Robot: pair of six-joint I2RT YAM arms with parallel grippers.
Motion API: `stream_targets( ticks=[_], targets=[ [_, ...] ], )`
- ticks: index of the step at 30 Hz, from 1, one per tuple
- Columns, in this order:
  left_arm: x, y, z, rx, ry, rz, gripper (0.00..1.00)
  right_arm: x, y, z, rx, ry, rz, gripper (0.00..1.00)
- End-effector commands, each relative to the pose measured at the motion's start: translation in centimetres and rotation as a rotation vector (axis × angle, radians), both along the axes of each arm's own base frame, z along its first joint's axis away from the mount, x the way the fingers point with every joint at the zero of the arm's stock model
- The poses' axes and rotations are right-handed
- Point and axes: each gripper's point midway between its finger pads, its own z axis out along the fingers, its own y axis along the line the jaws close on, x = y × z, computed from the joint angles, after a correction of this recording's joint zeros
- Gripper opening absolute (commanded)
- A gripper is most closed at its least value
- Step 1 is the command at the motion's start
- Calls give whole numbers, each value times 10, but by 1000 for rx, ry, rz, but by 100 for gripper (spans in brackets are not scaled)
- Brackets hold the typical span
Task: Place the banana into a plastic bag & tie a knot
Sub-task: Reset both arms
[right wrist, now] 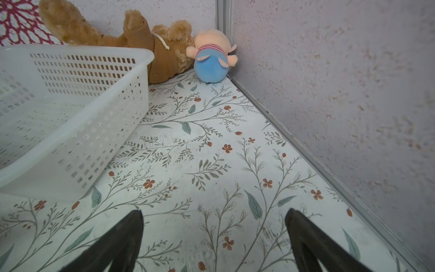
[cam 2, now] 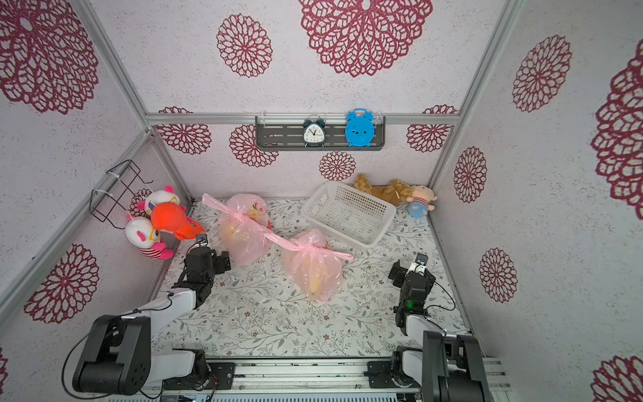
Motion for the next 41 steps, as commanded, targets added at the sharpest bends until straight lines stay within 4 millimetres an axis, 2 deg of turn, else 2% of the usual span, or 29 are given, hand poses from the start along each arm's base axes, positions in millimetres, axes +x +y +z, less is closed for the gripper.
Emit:
stream_targets(
  ticks=[1,3,5,8,11,13,14,16,19,41],
  targets=[
    [26,6,36,0,-194,16,97,21,-3,29,-11,-109,2,99],
    [32,12,26,-22,-129,36,97,30,5,28,8,-110,50,99],
    [37,10,25,-29,-125,3,97,30,15,30,11,-153,108,99],
    [30,8,32,-18,-167,-24,97,22,28,27,-14,-222,165,99],
    [16,18,48,48,-277,8,97,30,46,21,-73,-207,230,99],
    [13,26,44,45,-318,7,97,40,55,14,-99,-139,258,99],
    [16,29,35,14,-325,-2,97,44,60,13,-113,-132,276,99],
    [29,20,22,17,-311,-77,97,51,60,8,-110,-89,276,99],
    [28,38,16,-26,-260,10,97,55,50,7,-85,-78,231,99],
    [30,39,19,-42,-288,-9,97,54,50,7,-87,-75,229,99]
  ],
)
